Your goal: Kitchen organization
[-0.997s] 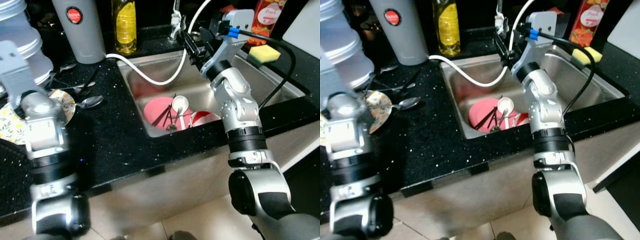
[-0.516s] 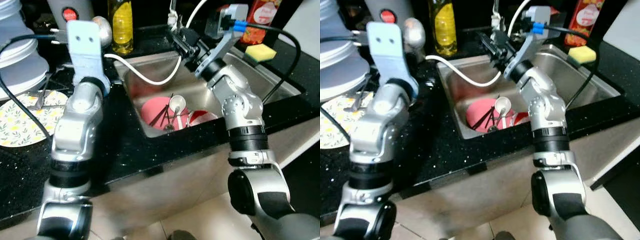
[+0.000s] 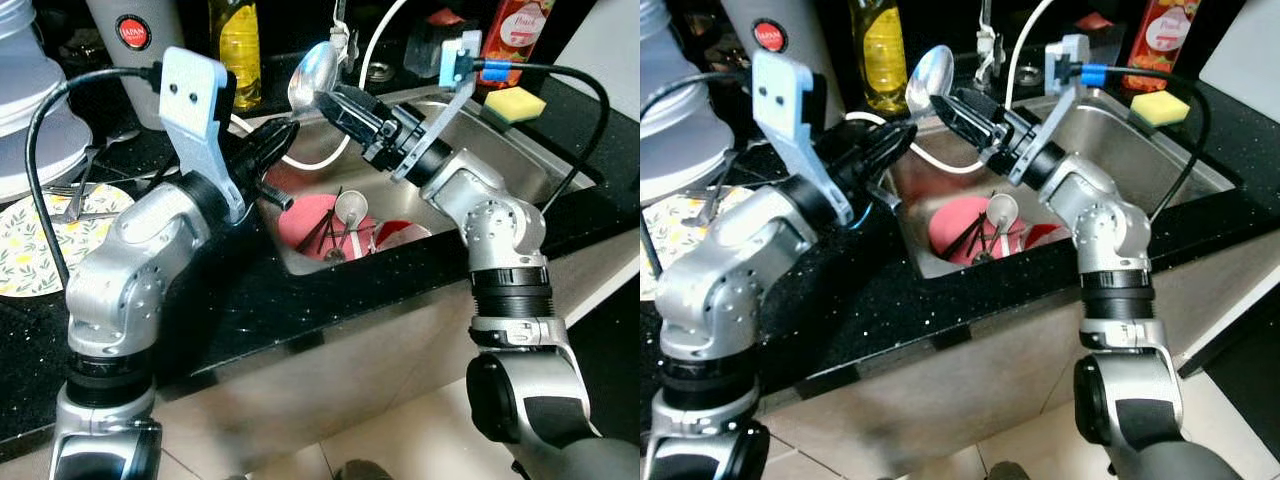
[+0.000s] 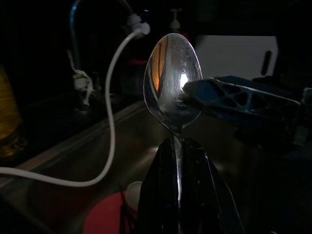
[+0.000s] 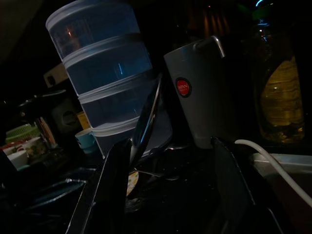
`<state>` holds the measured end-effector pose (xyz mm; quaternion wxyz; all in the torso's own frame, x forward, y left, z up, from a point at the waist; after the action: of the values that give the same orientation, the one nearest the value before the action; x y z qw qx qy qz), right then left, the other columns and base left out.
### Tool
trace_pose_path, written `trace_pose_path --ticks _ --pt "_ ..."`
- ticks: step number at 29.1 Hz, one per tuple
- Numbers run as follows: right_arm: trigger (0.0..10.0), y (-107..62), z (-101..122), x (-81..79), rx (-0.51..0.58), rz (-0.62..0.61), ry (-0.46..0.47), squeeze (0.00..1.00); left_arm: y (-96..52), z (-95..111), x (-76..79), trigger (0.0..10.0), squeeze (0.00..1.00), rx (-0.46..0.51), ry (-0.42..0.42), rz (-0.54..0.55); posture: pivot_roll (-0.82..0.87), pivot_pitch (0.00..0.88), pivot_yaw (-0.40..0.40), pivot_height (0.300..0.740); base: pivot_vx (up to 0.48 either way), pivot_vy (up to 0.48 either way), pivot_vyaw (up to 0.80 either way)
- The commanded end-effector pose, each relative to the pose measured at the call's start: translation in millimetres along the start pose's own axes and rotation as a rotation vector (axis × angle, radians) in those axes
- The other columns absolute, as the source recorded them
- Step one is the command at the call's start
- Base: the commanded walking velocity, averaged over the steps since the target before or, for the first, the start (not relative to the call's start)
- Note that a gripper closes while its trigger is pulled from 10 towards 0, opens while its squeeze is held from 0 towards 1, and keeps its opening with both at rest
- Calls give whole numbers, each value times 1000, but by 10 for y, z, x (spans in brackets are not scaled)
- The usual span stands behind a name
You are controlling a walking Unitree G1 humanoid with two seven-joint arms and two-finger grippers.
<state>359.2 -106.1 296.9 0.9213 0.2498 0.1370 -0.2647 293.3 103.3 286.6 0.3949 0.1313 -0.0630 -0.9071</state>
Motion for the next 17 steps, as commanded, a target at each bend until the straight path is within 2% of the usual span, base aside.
trace_pose_path --ticks 1,9,10,13,17 --pt "10000 -17 -8 -21 -8 4 21 0 -22 53 77 10000 0 21 19 -62 -1 16 -11 740 0 0 0" --pt "10000 -12 -3 -64 -3 30 68 0 -12 -2 112 10000 0 -1 11 -89 -1 16 -13 740 0 0 0" --pt "0 -12 5 -81 4 42 79 0 -7 -19 118 10000 0 -8 10 -90 -1 16 -14 740 0 0 0" --pt "0 -16 23 -102 18 61 93 0 3 -40 123 10000 0 -19 9 -89 1 15 -16 740 0 0 0" --pt "0 -26 58 -110 39 72 117 0 16 -78 119 10000 0 -47 61 -69 1 14 -16 740 0 0 0"
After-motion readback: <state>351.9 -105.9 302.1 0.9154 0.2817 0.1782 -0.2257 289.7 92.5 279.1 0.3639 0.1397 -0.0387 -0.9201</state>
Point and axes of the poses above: a point about 5 cm out from each wrist's last joint towards the gripper, its own y axis pointing out of the wrist towards the gripper, its own z axis along the axis of the wrist's last joint, x = y × z, the point moved 1 cm from there along y, pointing out of the wrist towards the gripper, and after that the axes turned 9 degrees about y, right-handed, at the moved point
